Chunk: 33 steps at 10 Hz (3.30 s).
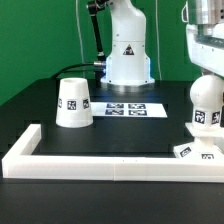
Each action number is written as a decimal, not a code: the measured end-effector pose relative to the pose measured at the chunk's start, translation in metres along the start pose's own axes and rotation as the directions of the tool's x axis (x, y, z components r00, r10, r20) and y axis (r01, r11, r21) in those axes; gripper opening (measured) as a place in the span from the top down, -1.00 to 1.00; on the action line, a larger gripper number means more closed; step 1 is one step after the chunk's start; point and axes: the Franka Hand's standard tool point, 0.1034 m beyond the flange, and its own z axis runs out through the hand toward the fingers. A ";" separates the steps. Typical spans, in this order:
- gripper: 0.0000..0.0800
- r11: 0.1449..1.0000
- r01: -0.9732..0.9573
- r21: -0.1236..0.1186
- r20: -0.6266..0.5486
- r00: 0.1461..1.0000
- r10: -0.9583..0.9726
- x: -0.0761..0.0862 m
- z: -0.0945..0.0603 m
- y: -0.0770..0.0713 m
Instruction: Assemble lamp
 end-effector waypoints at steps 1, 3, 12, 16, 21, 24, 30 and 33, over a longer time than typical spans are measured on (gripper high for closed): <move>-0.75 0.997 0.075 0.000 0.000 0.997 -0.075 0.000 0.000 0.000; -0.75 0.974 0.226 0.000 0.000 0.974 -0.226 0.000 0.000 0.000; -0.75 0.369 0.928 -0.059 -0.026 0.368 -0.929 0.019 -0.002 -0.001; -0.75 0.117 0.991 -0.067 -0.011 0.116 -0.993 0.022 -0.002 -0.001; -0.75 -0.330 0.938 -0.104 0.019 -0.330 -0.944 0.023 -0.003 -0.004; -0.75 -0.530 0.842 -0.106 0.046 -0.528 -0.848 0.023 -0.005 -0.006; -0.52 -0.715 0.690 -0.114 0.098 -0.708 -0.699 0.020 -0.003 -0.005; -0.44 -0.704 0.701 -0.115 0.096 -0.698 -0.710 0.020 -0.004 -0.005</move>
Offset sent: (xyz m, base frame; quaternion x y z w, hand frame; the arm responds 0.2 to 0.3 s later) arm 0.0000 0.0000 0.0000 0.0000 0.0000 -0.1296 0.9916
